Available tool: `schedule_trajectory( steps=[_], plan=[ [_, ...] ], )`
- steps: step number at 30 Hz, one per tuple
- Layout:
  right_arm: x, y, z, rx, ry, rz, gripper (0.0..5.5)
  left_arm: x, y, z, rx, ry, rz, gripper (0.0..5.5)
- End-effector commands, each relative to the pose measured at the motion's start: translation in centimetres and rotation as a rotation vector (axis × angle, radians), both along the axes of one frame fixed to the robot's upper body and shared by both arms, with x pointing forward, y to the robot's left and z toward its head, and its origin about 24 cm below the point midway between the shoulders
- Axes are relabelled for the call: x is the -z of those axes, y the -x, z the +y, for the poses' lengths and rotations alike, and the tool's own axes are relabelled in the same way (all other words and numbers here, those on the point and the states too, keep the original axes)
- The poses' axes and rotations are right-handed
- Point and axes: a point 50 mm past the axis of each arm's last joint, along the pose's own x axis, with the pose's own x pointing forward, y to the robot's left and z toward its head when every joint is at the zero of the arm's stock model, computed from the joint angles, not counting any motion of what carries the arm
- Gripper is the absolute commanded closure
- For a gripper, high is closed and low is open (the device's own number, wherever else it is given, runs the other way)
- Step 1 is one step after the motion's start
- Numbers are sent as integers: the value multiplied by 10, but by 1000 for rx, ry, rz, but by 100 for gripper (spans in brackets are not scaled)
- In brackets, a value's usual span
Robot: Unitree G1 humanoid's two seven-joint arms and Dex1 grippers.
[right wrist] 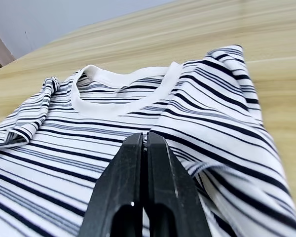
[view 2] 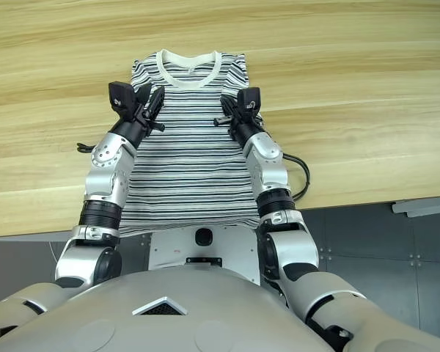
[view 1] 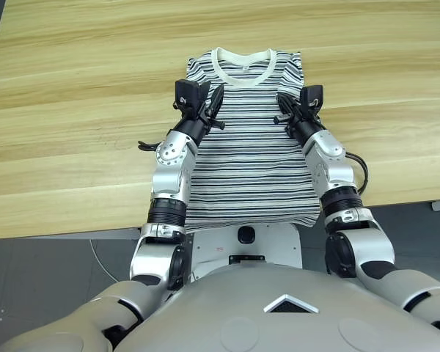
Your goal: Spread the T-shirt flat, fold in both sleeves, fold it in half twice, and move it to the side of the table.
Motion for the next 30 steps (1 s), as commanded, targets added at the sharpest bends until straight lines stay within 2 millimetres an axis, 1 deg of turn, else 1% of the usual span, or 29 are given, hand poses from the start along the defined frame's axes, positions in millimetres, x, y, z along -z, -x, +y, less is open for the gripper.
schedule_trajectory(
  steps=[1,5,7,12,18,19,21,23,25,27,28,30],
  plan=[
    [-16,-16,13,41,-101,-23,539,-3,-3,-3,-4,11,-15,384],
    [-16,-15,20,23,-121,-14,539,-3,-3,-3,-5,14,-15,384],
    [-18,-13,20,-3,-130,-36,508,-3,-3,-3,-6,15,-13,384],
    [-31,-9,17,-98,-145,-119,417,-3,-2,-3,-4,18,-15,384],
    [-44,-2,9,-181,-121,-183,305,-5,-3,-1,-8,26,-20,384],
    [-50,3,10,-243,-127,-226,281,-9,-3,0,-1,36,-37,384],
    [-65,16,11,-386,-116,-330,278,-22,-3,3,22,47,-101,384],
    [-79,25,1,-476,-30,-433,278,-46,0,13,73,7,-235,384],
    [-90,31,-15,-531,110,-510,278,-79,3,32,112,-76,-390,384],
    [-95,41,-30,-627,248,-551,278,-111,9,53,152,-213,-522,384],
    [-95,44,-36,-668,296,-553,278,-121,13,60,181,-288,-563,384],
    [-95,48,-45,-710,358,-548,278,-129,18,69,233,-395,-592,384]
  ],
)
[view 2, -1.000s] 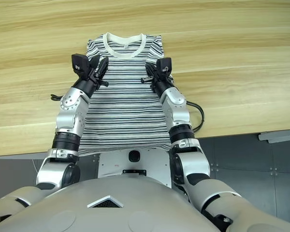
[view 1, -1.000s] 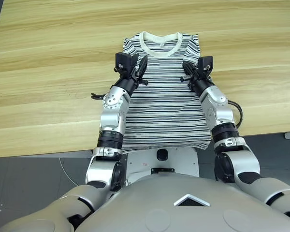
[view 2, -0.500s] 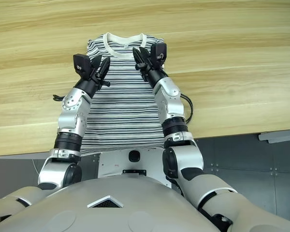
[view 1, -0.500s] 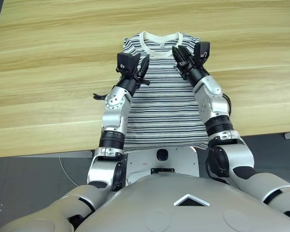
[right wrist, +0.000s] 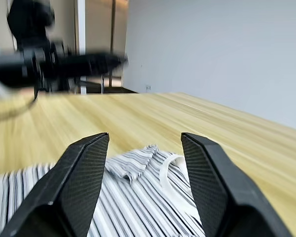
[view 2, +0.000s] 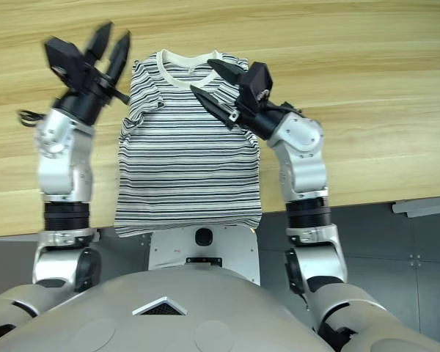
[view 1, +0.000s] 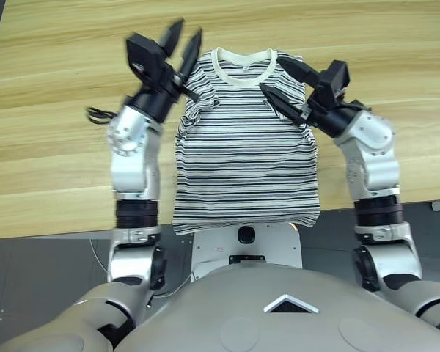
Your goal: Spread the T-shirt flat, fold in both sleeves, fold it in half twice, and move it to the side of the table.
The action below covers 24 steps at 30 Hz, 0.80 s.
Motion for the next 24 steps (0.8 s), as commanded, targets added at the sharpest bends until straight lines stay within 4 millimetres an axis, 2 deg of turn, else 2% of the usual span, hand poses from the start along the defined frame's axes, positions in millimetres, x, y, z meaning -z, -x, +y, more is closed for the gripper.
schedule_trajectory(
  steps=[1,4,6,9,13,18,24],
  plan=[
    [1,9,-16,-62,158,-38,278,-15,10,17,67,-242,-67,384],
    [13,15,-28,-125,270,-1,278,4,26,26,261,-463,7,384],
    [28,14,-35,-141,342,55,278,30,36,34,384,-563,147,384],
    [48,12,-40,-158,417,122,278,67,39,44,466,-627,326,384],
    [68,10,-43,-184,470,193,278,101,40,45,545,-625,464,384],
    [88,9,-49,-197,547,268,278,120,35,44,576,-626,540,384],
    [99,-10,-57,-45,699,228,278,136,26,36,529,-695,553,384]
  ],
)
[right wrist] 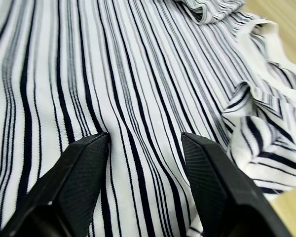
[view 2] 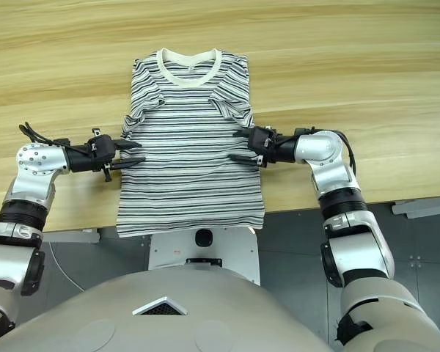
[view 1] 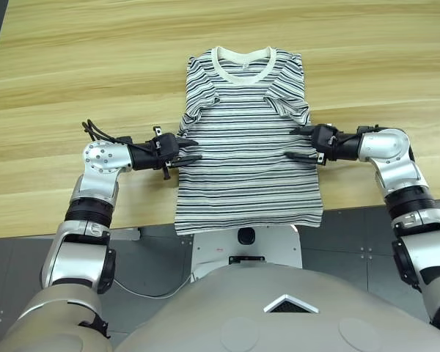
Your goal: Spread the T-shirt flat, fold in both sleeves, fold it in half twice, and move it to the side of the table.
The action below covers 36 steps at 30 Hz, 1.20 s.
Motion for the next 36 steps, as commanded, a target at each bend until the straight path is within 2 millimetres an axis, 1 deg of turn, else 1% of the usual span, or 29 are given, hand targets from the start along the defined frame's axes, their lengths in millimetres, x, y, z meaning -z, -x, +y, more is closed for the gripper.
schedule_trajectory(
  steps=[1,6,10,13,16,19,23,26,28,30,32,34,36],
  plan=[
    [21,-6,-10,108,167,-1,278,18,-5,-5,-49,-83,7,384],
    [21,-20,-2,156,187,-73,278,22,-19,-10,-144,-102,-48,384],
    [19,-20,4,133,133,-82,278,21,-23,-9,-159,-114,-76,384],
    [10,-13,7,51,17,-79,278,16,-23,-6,-133,-105,-85,384],
    [-6,-15,6,29,-76,-121,278,11,-19,-6,-66,-80,-91,384],
    [-24,-21,1,48,-148,-167,278,1,-15,-12,15,-50,-111,384],
    [-45,-23,-3,59,-262,-227,278,-13,-15,-14,61,-50,-157,384],
    [-55,-22,-1,56,-331,-274,278,-24,-23,-11,26,-53,-212,384],
    [-58,-18,0,31,-354,-284,278,-38,-32,-8,-32,-42,-288,384],
    [-57,-10,-4,-12,-342,-249,278,-49,-35,-6,-45,-32,-341,384],
    [-53,1,-11,-75,-284,-168,278,-55,-28,-6,2,-43,-362,384],
    [-51,16,-21,-143,-199,-74,278,-55,-8,-7,107,-81,-343,384],
    [-52,29,-31,-187,-116,-1,278,-56,17,-13,224,-111,-297,384]
  ],
)
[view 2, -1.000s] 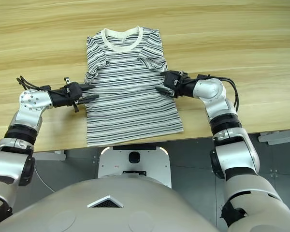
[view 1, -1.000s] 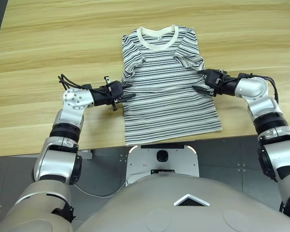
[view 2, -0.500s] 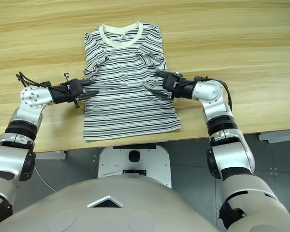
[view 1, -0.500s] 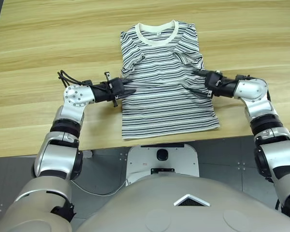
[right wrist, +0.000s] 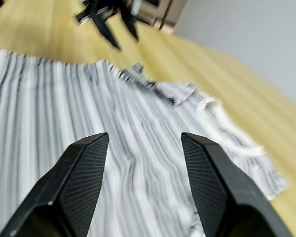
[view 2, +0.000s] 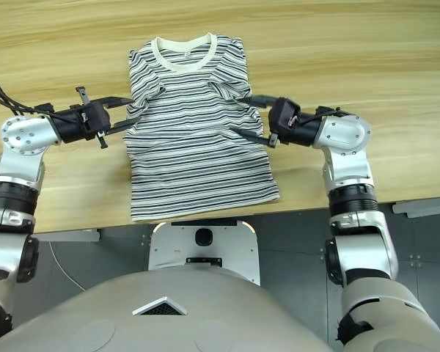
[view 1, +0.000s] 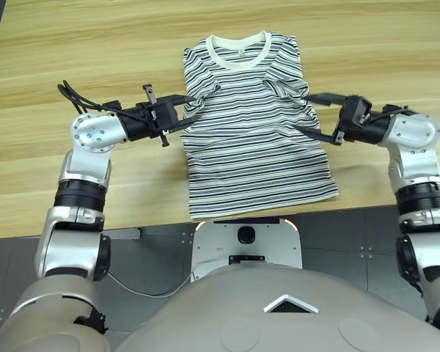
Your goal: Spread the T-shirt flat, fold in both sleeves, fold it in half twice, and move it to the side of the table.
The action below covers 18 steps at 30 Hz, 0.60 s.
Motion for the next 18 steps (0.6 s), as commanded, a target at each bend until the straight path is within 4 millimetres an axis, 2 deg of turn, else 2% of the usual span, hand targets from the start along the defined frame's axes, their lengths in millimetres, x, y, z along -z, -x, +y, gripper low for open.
schedule_trajectory(
  steps=[1,4,6,10,14,18],
  plan=[
    [-4,22,-19,-79,160,100,278,1,43,-5,171,-99,99,384],
    [-11,38,-35,-104,305,158,247,-2,71,-6,269,-186,198,358],
    [-15,46,-43,-128,422,176,225,2,89,0,312,-285,282,327],
    [-15,56,-45,-181,537,214,225,9,115,-2,383,-319,403,327],
    [-6,61,-44,-213,584,259,225,17,123,-7,389,-286,441,327],
    [2,61,-40,-230,599,253,225,29,112,-6,347,-320,334,327]
  ],
)
